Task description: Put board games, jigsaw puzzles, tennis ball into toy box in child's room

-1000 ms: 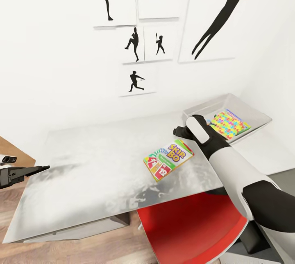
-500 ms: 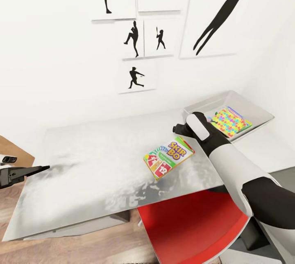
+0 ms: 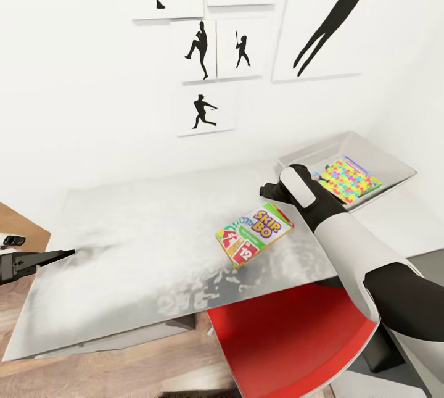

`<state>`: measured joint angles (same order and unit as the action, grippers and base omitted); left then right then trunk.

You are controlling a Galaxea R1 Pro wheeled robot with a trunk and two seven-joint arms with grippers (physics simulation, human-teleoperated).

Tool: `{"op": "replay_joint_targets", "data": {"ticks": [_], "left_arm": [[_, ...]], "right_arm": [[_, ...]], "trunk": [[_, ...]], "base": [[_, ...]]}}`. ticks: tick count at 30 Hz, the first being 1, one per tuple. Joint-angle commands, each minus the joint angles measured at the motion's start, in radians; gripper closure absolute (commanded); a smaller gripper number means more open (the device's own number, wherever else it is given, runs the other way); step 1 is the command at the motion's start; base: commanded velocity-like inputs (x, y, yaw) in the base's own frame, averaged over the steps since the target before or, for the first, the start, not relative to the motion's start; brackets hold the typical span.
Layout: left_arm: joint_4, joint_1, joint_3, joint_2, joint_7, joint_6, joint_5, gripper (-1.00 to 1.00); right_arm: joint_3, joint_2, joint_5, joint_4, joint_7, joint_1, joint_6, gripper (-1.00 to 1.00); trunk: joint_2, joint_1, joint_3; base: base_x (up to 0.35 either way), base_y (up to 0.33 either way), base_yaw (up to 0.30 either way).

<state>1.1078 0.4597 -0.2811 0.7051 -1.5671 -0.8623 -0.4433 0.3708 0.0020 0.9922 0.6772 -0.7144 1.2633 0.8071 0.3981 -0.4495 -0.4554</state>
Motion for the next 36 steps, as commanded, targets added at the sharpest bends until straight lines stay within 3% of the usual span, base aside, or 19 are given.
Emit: {"op": "replay_joint_targets", "data": {"ticks": [1, 36], "left_arm": [[0.0, 0.001, 0.0, 0.0, -0.004, -0.011, 0.0, -1.0], [0.0, 0.001, 0.0, 0.001, -0.004, -0.011, 0.0, -1.0]], "right_arm": [[0.004, -0.001, 0.009, 0.001, -0.01, 0.002, 0.002, -1.0], [0.004, 0.001, 0.011, 0.001, -0.01, 0.039, 0.031, -1.0]], "trunk": [[0.002, -0.001, -0.003], [0.002, -0.001, -0.061]], "base": [[0.0, 0.0, 0.0], [0.0, 0.0, 0.0]]}}
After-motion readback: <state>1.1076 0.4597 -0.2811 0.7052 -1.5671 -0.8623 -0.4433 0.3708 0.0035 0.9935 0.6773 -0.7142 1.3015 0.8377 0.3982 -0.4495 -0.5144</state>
